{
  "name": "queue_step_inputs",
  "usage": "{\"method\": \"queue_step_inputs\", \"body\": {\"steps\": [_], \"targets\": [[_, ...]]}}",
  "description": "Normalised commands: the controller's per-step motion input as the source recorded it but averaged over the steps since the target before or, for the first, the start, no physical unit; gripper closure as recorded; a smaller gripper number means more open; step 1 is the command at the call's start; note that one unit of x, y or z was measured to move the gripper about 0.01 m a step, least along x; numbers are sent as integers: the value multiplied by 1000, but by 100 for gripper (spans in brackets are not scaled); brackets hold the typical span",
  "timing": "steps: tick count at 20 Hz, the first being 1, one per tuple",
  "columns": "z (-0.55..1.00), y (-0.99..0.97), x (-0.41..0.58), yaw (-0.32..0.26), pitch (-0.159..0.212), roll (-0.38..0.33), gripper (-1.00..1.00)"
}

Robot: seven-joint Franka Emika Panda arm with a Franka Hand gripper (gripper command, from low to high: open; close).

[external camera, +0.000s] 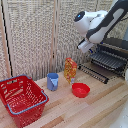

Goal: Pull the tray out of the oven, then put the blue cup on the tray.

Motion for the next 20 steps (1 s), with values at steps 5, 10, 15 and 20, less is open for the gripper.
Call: {"method": "queue_step_inputs", "body": {"steps": [5, 10, 15, 20], "targets": [[389, 313, -80, -255, -126, 193, -100], [183, 273, -6, -222, -40, 285, -100], [27, 251, 29, -181, 0, 353, -100], [0, 259, 70, -160, 0, 375, -100]]}}
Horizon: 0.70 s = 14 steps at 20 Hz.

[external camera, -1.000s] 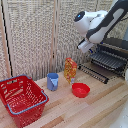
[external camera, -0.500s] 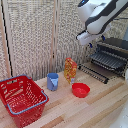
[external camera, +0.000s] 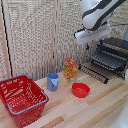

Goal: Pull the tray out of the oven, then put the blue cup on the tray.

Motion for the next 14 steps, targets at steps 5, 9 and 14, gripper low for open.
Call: {"method": "queue_step_inputs", "body": {"steps": [5, 9, 14], "targets": [[0, 311, 77, -139, -20, 375, -100], [0, 529, 1, -80, -168, 314, -100], [-139, 787, 0, -46, -210, 177, -100]]}}
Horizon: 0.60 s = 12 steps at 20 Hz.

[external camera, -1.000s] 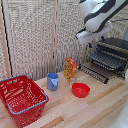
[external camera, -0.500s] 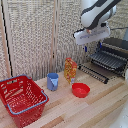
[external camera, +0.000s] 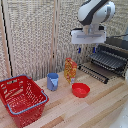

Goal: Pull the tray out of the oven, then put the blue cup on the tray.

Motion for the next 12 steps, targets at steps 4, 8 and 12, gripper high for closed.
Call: {"method": "queue_step_inputs", "body": {"steps": [4, 8, 12], "targets": [[-192, 829, 63, -38, -157, 138, -100], [-161, 849, 164, -24, -67, 102, -100], [-96, 668, 286, -37, 20, 76, -100]]}}
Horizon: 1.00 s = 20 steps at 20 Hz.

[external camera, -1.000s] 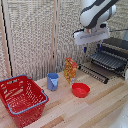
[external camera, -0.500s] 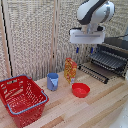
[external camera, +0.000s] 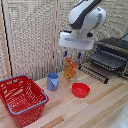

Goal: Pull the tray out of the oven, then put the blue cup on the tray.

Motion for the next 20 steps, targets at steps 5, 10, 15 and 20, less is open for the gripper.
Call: {"method": "queue_step_inputs", "body": {"steps": [5, 10, 15, 20], "targets": [[3, 91, 363, -19, 198, 75, -100], [97, -64, 222, -112, 107, 64, -100], [-78, -55, 244, -99, 2, 41, -100], [-418, 58, 316, -37, 0, 49, -100]]}}
